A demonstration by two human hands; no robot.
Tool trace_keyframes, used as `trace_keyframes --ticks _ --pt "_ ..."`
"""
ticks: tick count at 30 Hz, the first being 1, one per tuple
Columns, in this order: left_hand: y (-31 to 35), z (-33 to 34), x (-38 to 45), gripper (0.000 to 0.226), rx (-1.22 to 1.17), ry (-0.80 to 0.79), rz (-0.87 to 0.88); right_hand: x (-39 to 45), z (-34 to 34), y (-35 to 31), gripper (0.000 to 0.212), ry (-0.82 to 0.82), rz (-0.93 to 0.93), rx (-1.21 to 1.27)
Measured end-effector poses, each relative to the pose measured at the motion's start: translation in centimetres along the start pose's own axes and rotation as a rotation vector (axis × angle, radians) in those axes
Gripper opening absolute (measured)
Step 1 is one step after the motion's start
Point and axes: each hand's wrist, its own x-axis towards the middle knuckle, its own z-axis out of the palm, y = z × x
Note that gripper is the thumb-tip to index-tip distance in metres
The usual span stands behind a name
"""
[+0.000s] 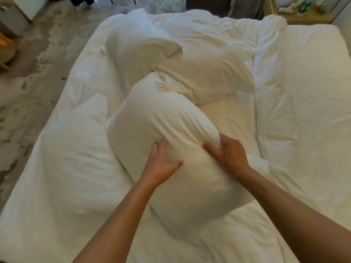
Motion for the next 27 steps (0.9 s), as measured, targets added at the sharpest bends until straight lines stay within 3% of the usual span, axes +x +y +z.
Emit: trace_keyframes --ticks 6,10,15,20,23,27 --pt "7.6 -6.1 -9.2 0.085 0.149 0.123 0.282 -9.4 -8.0 -7.0 0.039 -0.057 -0.368 -0.053" --pt "11.6 -6.5 -14.3 0.100 0.219 0.058 0.372 -14.9 -16.8 -6.7 0.034 -0.093 -0.511 -0.127" --pt "15.6 0.1 -18.1 0.123 0.547 -0.096 0.644 -25.6 -23.0 2.2 0.039 -0.088 -0.358 -0.141" --pt "16.7 10.8 -21.5 0.109 0.703 -0.292 0.763 -34.4 -22.6 11.4 0.040 0.009 -0.021 -0.108" --pt "16.5 13.5 -23.7 0.099 0.759 -0.256 0.788 -38.0 -21.2 13.6 0.041 0.088 0.123 -0.085" --pt "16.0 13.1 -25.3 0.080 0.838 -0.164 0.832 -39.5 -19.6 12.8 0.047 0.291 0.104 -0.110"
